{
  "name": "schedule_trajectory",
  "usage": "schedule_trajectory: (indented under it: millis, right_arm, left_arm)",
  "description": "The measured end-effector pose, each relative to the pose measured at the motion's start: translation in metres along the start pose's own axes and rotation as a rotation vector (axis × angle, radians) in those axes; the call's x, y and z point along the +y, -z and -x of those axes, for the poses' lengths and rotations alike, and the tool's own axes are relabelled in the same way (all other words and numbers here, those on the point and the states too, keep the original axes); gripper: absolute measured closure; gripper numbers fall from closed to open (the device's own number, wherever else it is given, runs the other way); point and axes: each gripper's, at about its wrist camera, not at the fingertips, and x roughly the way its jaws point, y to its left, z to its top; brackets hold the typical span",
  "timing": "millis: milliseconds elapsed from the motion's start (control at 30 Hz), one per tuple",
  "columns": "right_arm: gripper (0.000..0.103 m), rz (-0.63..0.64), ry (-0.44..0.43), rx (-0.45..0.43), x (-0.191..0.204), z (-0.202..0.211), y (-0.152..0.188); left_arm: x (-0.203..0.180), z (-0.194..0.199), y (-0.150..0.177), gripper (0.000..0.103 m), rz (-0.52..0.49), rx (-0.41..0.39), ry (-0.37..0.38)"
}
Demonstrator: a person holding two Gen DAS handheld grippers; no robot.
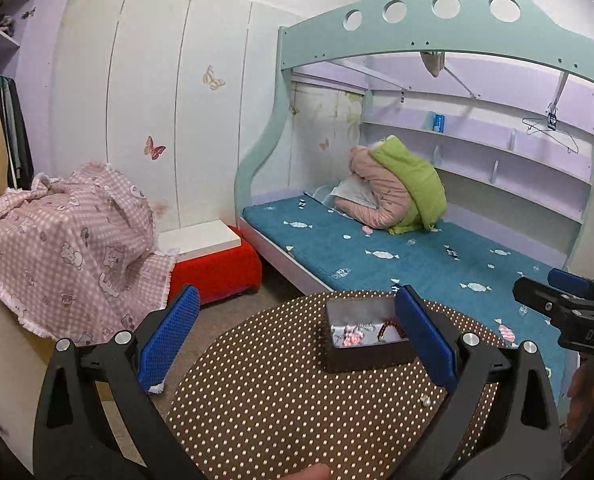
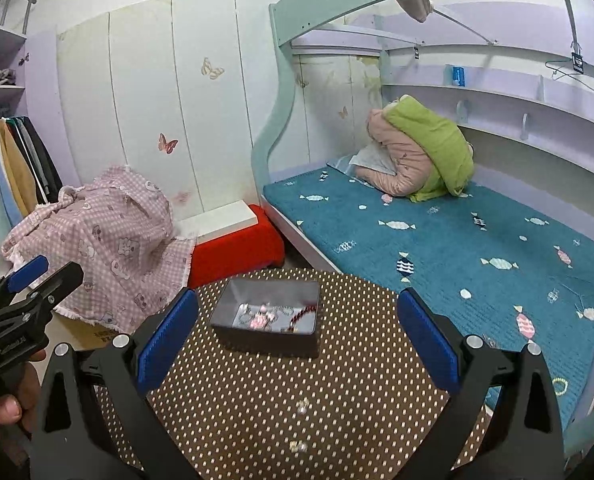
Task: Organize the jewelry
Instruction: 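Withdraw both tools from the box toward the pearl earrings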
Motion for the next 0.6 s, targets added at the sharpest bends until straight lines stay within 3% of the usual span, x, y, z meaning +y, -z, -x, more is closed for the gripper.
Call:
schedule_trajectory:
  millis: [600]
  right_arm:
    - [0.007,0.008,-0.006,0.165,0.007,-0.01,0.072]
  left_arm:
    - [0.0,0.006,0.058,0.005,0.005,0.101,0.003]
